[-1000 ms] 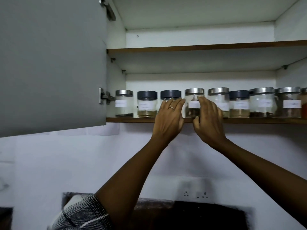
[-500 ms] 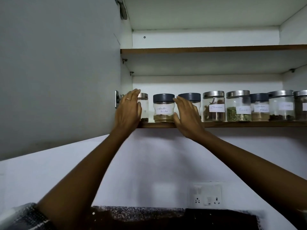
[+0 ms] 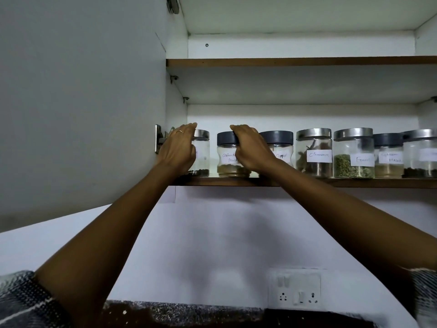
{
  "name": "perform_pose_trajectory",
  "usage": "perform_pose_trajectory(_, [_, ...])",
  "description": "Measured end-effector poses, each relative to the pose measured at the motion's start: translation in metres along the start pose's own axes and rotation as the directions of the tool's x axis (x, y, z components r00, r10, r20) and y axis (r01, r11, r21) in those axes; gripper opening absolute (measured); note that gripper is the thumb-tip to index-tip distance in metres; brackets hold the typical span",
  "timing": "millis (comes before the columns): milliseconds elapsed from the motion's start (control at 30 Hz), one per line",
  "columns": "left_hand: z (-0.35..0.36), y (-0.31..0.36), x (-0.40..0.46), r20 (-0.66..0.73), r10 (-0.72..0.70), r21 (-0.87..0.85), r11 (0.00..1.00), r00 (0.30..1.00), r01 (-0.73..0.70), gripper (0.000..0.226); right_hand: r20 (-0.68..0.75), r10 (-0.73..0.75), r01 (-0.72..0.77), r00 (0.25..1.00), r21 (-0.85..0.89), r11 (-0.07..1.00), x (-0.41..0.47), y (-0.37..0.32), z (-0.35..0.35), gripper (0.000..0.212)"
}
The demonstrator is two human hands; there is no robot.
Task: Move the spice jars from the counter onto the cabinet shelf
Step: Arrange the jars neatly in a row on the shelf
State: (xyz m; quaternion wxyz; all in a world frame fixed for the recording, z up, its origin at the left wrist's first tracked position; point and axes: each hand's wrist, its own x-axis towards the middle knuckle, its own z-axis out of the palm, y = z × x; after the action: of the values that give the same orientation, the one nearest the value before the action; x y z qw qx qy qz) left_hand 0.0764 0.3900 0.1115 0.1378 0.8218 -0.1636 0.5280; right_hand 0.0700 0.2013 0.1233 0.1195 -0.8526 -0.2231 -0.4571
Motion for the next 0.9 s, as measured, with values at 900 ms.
perform_pose_trajectory(900, [-0.012, -0.013, 0.044, 0.297, -0.023, 0.008, 1.0, 0.955, 0.021, 0.063, 0.046, -0.036, 0.036, 0.998, 0.017, 0.999, 0.023, 0.008, 0.01, 0.041])
